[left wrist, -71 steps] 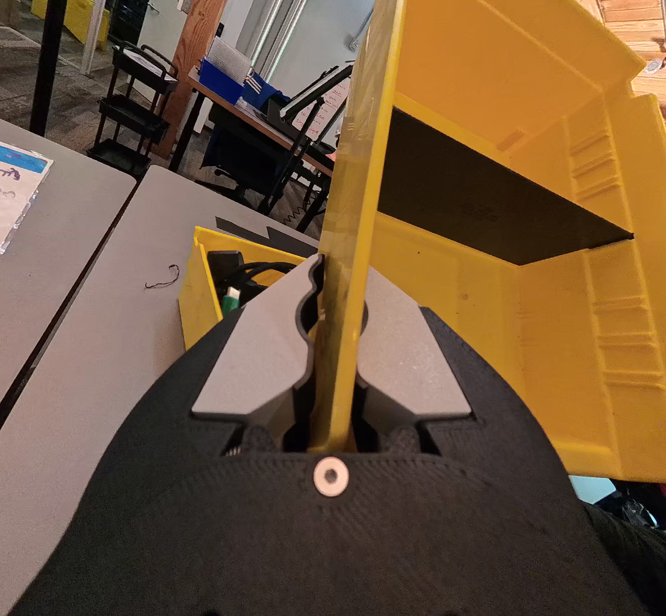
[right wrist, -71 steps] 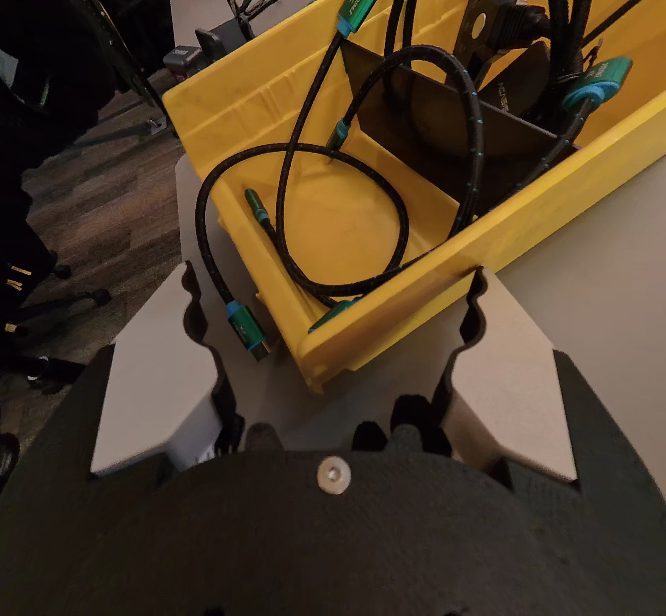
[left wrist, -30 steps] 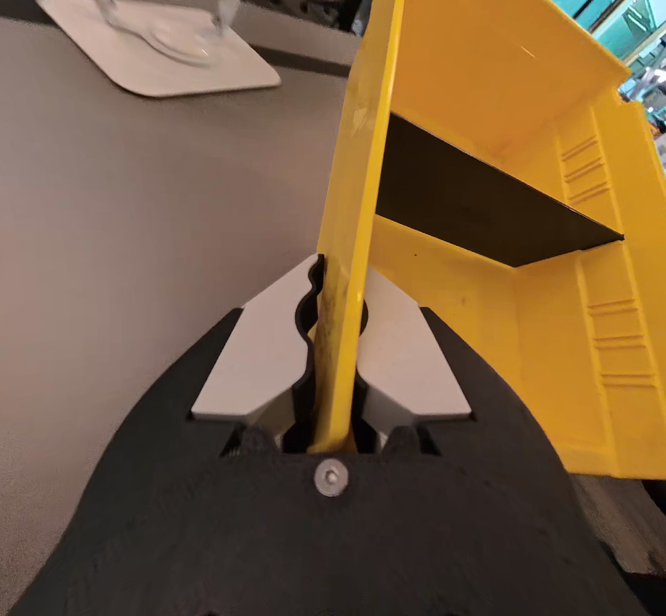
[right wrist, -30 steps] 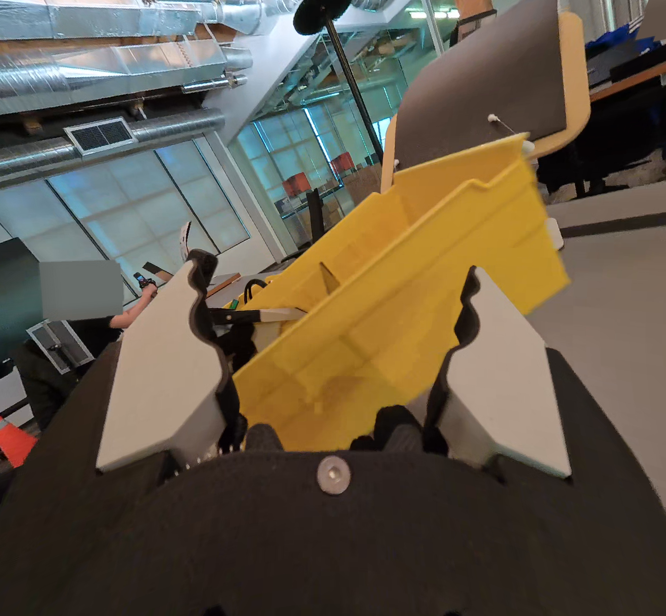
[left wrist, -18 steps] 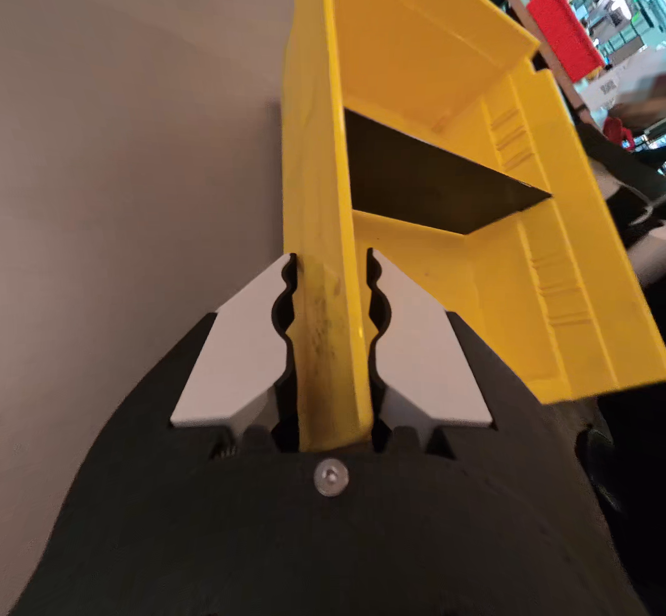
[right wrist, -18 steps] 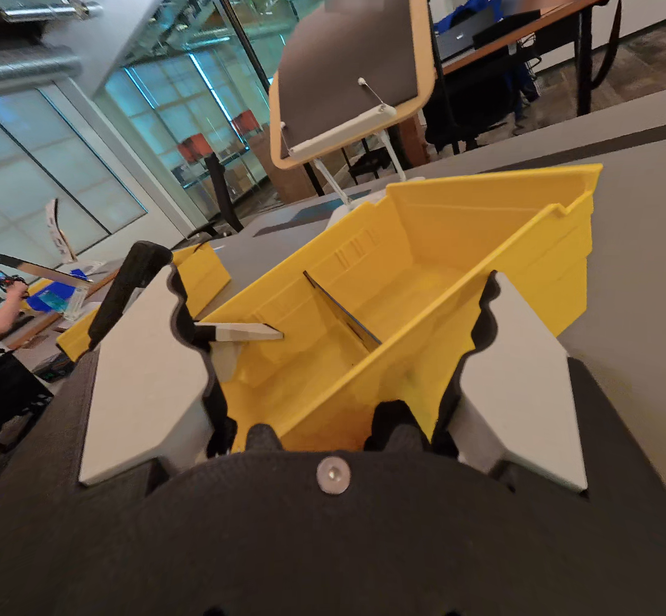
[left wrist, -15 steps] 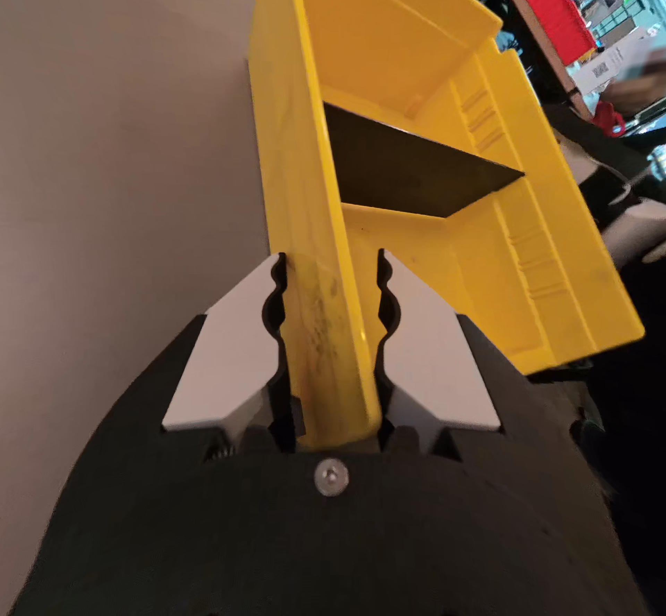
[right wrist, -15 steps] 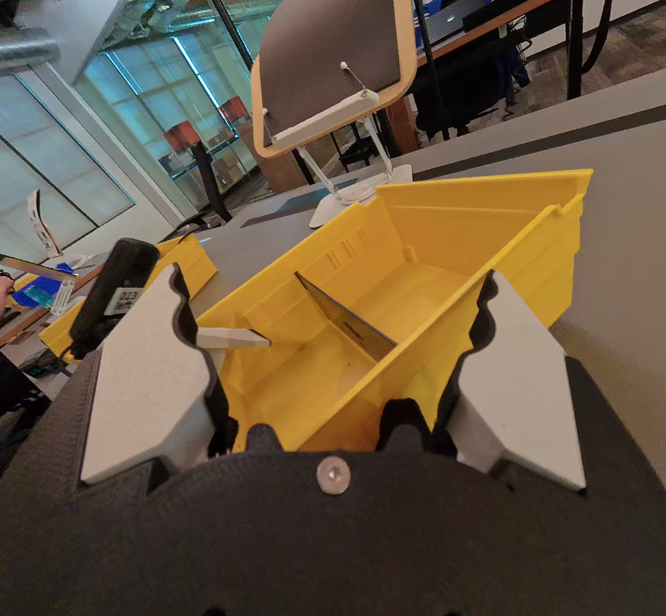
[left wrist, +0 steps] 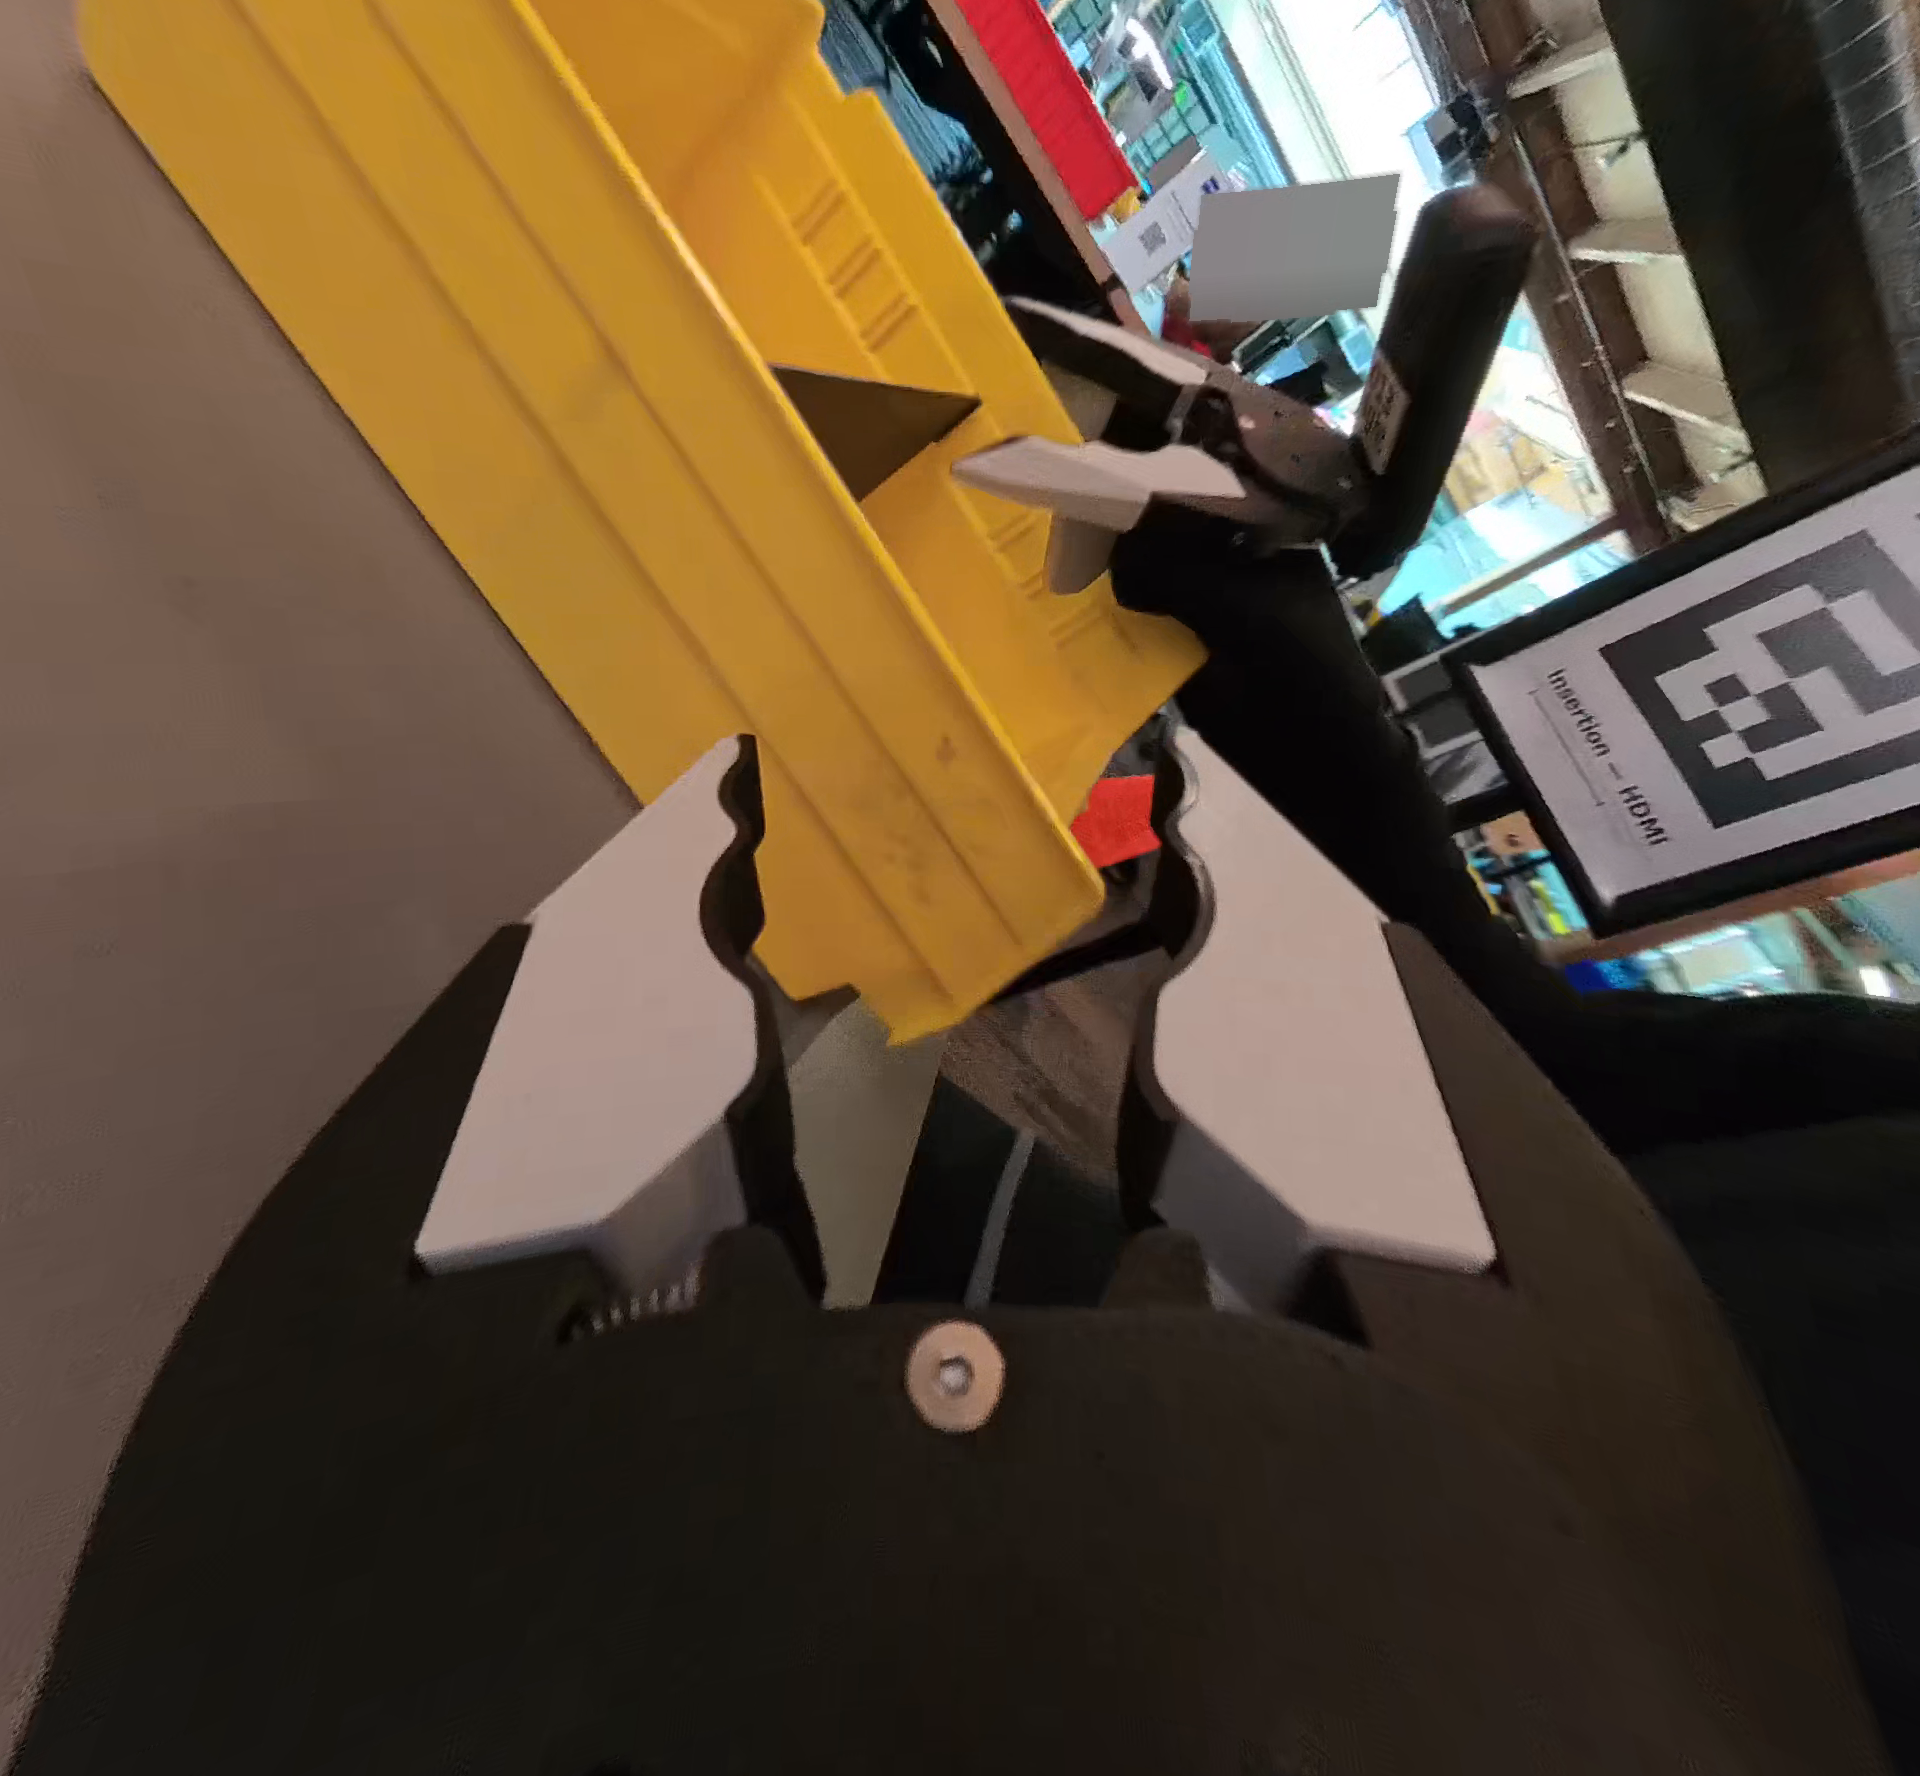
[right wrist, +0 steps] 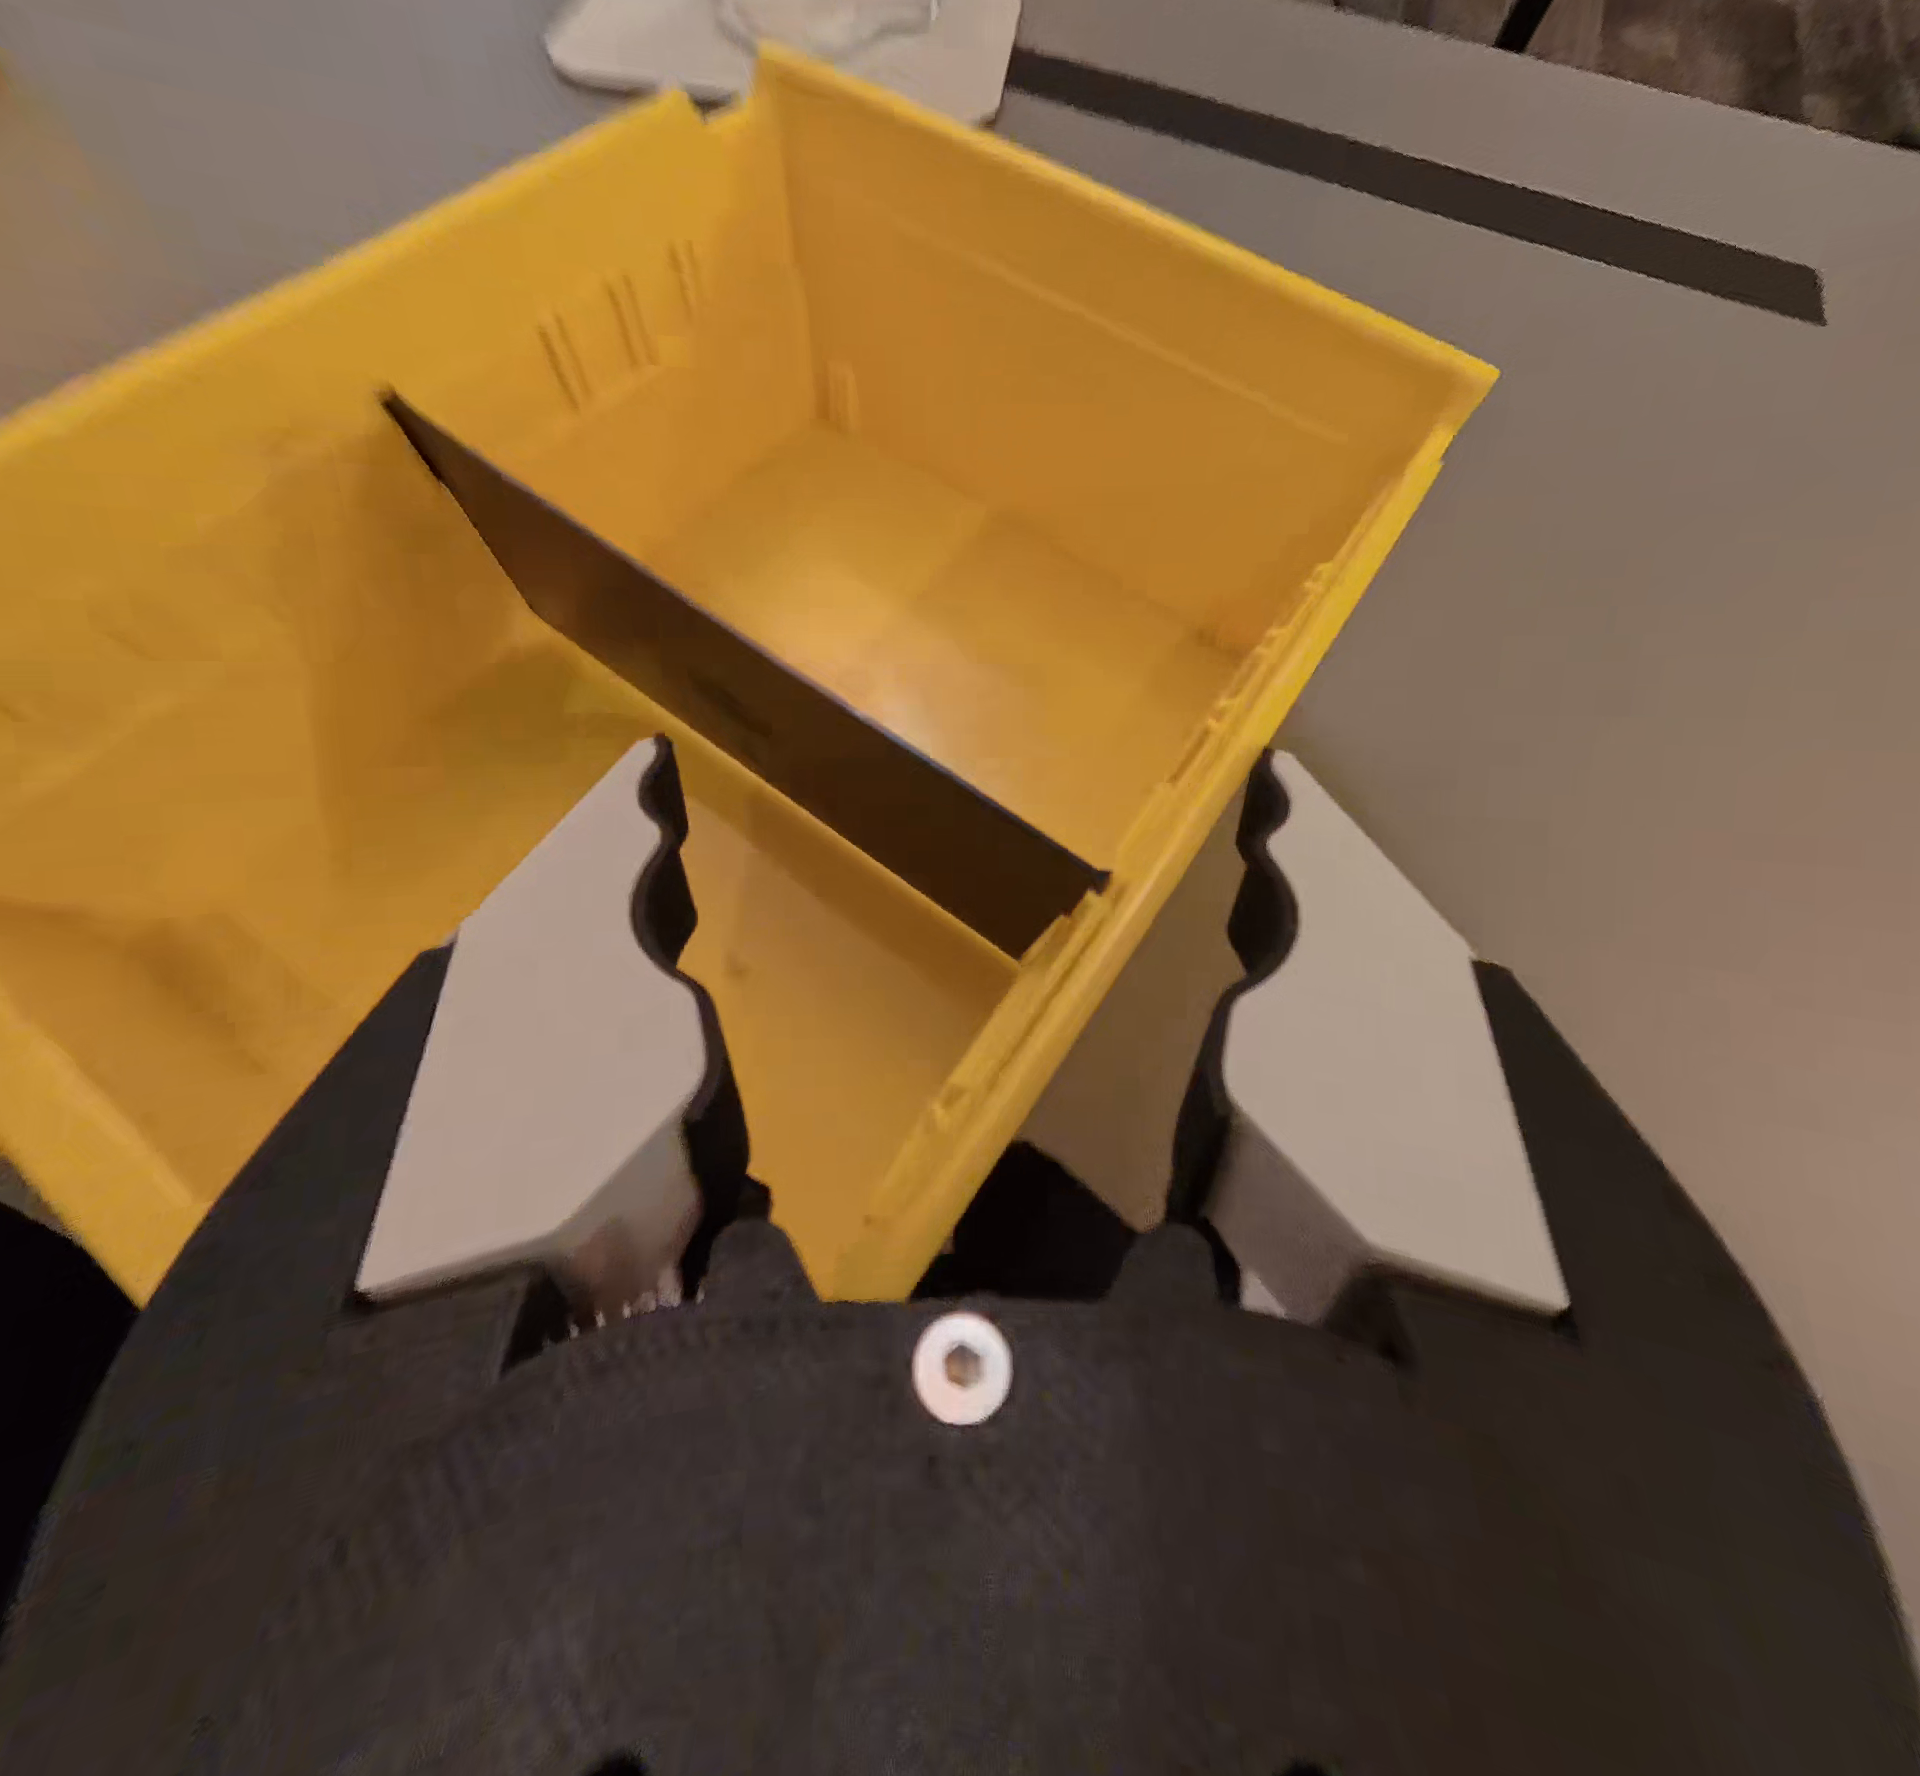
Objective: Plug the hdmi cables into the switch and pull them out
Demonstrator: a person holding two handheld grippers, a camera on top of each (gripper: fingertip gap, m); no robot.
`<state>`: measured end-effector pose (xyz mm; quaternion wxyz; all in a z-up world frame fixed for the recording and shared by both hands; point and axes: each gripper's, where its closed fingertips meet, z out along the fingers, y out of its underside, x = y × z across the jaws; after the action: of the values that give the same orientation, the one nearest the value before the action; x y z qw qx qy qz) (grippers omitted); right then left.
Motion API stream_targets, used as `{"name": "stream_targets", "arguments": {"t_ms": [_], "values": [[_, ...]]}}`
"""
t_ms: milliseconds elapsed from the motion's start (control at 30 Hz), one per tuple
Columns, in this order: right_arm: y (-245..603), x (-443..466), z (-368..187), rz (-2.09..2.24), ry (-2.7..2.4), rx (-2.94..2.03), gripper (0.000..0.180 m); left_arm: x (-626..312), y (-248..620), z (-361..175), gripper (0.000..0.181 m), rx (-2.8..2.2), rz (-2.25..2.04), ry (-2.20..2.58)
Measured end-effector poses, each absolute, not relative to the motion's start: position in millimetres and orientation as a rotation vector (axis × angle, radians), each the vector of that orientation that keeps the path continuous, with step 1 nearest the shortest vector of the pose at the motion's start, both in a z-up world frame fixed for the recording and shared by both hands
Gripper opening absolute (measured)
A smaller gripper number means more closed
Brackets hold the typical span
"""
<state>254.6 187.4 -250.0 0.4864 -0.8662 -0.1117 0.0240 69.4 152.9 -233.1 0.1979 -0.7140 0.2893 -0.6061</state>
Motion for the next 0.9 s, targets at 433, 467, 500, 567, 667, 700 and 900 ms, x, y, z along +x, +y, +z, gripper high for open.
{"name": "stream_targets", "arguments": {"t_ms": [433, 467, 500, 567, 667, 700, 900], "values": [[179, 276, -272, -0.154, -0.432, -2.277, 0.067, -247, 274, -157, 0.063, -1.95, -0.588, 0.419], [180, 279, -272, -0.159, -0.439, -2.281, 0.066, -282, 282, -160, 0.064, -1.975, -0.489, 0.363], [180, 281, -273, -0.171, -0.451, -2.291, 0.065, -317, 288, -166, 0.064, -1.999, -0.386, 0.311], [180, 285, -274, -0.193, -0.466, -2.304, 0.063, -378, 294, -184, 0.065, -2.06, -0.208, 0.224], [181, 288, -275, -0.205, -0.475, -2.311, 0.063, -436, 293, -222, 0.072, -2.158, -0.167, 0.097], [181, 289, -275, -0.211, -0.477, -2.315, 0.063, -445, 292, -231, 0.061, -2.165, -0.209, 0.065], [184, 292, -277, -0.232, -0.501, -2.322, 0.066, -470, 292, -216, 0.069, -2.014, -0.245, -0.039]]}}
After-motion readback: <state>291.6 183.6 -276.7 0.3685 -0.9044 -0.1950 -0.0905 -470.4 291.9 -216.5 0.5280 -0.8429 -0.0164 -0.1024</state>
